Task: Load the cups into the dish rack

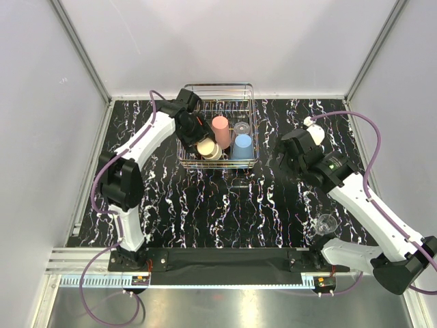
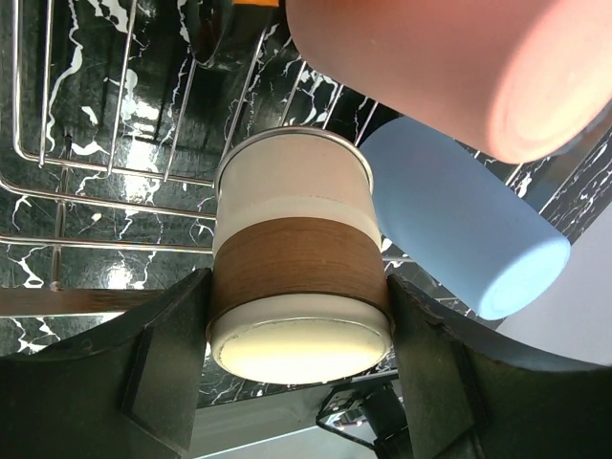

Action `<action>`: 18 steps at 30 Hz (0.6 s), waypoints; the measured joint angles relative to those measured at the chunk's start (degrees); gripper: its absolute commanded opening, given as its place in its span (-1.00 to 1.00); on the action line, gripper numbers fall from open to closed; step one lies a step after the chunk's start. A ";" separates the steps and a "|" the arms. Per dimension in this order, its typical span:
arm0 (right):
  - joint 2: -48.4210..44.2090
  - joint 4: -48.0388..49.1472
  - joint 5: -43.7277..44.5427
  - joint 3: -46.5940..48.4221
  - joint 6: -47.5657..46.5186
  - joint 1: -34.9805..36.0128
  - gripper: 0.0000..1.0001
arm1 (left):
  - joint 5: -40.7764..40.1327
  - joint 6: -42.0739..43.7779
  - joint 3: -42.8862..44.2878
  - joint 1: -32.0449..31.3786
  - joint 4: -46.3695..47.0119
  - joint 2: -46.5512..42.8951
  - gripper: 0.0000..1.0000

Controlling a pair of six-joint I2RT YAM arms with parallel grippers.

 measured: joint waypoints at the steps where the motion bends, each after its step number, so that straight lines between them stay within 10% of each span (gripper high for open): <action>1: 0.00 0.00 0.00 0.00 -0.04 0.00 0.99 | 0.00 -0.20 -0.11 0.11 0.17 0.04 -1.00; 18: 1.25 0.57 0.02 0.00 -0.83 0.00 0.99 | -0.22 -1.64 -3.72 0.39 3.80 2.62 -0.44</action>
